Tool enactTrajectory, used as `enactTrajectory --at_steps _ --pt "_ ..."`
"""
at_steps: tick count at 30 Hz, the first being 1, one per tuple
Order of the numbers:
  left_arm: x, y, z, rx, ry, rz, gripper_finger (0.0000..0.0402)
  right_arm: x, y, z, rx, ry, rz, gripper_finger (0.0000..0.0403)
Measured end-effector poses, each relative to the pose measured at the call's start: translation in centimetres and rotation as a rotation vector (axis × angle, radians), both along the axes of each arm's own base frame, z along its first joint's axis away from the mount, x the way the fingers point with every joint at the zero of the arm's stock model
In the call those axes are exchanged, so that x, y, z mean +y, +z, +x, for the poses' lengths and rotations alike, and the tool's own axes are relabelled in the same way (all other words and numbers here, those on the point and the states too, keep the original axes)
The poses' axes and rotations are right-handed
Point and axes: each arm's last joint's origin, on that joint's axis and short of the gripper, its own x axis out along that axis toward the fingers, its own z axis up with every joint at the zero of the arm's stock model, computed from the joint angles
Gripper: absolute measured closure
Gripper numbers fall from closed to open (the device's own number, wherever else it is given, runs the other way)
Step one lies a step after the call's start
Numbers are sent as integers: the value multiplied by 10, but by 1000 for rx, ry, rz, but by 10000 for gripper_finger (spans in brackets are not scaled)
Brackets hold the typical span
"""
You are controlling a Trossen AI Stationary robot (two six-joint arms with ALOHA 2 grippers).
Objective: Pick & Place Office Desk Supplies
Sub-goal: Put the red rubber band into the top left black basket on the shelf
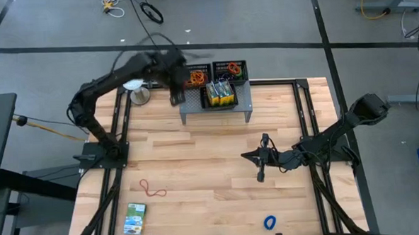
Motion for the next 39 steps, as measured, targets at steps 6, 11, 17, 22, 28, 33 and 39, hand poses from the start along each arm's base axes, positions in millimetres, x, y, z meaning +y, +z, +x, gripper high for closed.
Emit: enactTrajectory --at_steps 6,11,17,22,28,33,39 --pt "-63 -22 0 -48 -158 -14 380 1 -1 0 6 3 -2 392" --pt "-135 -38 -20 -197 -276 -65 393 3 -1 -1 7 14 -3 392" --pt "-210 -69 -42 -210 -271 -194 391 3 -1 -1 7 12 3 392" --pt "-255 -97 -51 -131 -232 -280 391 3 -1 -1 6 12 11 392" --pt "-287 -125 -54 -19 -61 -338 386 4 -1 -1 4 40 71 391" --pt "-315 -152 -61 134 -9 -363 345 3 -1 -1 7 42 58 391" --pt "-340 -181 -65 226 21 -312 280 3 -1 -1 9 42 57 391"
